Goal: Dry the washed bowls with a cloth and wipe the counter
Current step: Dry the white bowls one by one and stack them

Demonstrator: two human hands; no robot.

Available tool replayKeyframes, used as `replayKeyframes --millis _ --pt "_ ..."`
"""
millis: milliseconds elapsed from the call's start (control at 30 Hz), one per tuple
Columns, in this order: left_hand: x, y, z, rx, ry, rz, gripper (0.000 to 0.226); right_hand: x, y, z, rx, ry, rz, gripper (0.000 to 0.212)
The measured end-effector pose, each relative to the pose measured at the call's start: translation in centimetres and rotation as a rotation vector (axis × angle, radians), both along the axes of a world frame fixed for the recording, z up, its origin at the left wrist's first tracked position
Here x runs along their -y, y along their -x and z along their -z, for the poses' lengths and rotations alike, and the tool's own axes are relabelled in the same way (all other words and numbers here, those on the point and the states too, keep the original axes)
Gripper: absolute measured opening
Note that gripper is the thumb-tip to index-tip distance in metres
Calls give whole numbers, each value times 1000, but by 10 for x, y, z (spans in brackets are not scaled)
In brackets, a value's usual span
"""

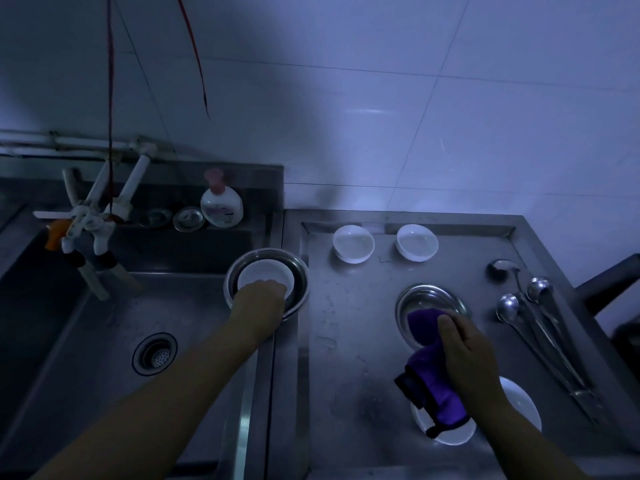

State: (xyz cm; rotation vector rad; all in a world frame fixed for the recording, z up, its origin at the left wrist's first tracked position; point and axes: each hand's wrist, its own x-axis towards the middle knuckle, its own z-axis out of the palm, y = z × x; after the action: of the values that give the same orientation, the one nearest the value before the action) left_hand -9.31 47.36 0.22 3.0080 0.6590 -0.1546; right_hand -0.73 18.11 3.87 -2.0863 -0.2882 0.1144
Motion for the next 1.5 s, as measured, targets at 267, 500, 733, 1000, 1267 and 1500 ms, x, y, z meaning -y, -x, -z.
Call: replayKeyframes --millis 267,500,733,1000,1267,1500 --pt "134 5 23 97 337 195 30 71 -33 -12 2 -29 114 19" --pt "244 -14 75 -145 567 52 33 140 -58 2 5 -16 52 18" --pt "291 -35 105 -159 869 -309 38 177 -74 14 -60 -41 -13 25" --pt "303 -41 107 -120 901 -475 13 195 -85 21 -110 -18 -121 19" --pt "275 -26 47 265 1000 -588 18 177 -81 15 -53 -8 -223 18" --pt "247 -12 -27 524 1026 -475 29 125 -61 5 10 -26 -360 19"
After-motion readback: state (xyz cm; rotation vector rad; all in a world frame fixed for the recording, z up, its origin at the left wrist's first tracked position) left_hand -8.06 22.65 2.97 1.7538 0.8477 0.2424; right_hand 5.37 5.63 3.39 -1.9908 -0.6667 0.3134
